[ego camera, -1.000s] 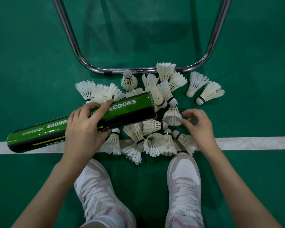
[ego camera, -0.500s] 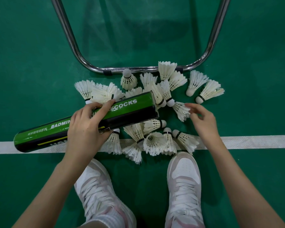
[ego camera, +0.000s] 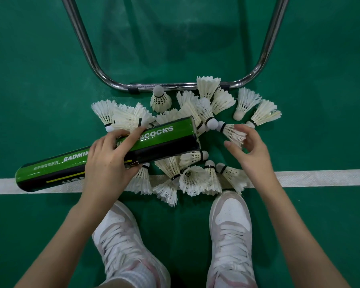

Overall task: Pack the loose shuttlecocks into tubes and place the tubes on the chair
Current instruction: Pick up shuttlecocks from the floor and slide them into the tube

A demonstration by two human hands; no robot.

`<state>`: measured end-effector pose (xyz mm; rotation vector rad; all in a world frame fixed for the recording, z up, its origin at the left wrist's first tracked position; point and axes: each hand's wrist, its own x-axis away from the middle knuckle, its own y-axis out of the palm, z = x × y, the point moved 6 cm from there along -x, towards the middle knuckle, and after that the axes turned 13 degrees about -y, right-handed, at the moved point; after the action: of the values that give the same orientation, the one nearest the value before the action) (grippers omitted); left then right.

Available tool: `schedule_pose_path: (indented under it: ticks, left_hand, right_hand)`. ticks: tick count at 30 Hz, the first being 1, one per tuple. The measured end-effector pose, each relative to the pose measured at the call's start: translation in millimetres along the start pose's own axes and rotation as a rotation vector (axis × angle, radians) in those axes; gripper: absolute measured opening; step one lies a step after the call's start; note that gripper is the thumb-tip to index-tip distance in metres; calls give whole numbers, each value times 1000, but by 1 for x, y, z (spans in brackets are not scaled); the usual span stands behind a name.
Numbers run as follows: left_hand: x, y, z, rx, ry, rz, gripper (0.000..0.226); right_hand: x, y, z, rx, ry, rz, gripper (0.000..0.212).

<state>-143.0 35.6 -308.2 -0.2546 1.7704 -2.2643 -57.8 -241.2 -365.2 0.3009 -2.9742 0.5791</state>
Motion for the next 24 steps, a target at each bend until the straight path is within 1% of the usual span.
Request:
schedule_pose_path:
  ticks: [3, 6, 14, 16, 19, 24]
  left_hand:
    - [1, 0, 2, 1, 2, -2, 85]
    - [2, 1, 3, -9, 10, -10, 85]
    - [7, 5, 10, -19, 34, -35, 87]
    - [8, 5, 16, -27, 48, -39, 88]
    - [9, 5, 21, -35, 66, -46, 88]
    - [11, 5, 26, -43, 76, -59, 88]
  right_hand:
    - [12, -6, -20, 69, -23, 0, 44]
    - [23, -7, -38, 70, -59, -8, 46]
    - [36, 14, -62, -119, -75, -76, 49]
    - [37, 22, -65, -131, -79, -75, 55]
    - [39, 31, -71, -158, -101, -36, 71]
    - [43, 47, -73, -224, -70, -49, 85]
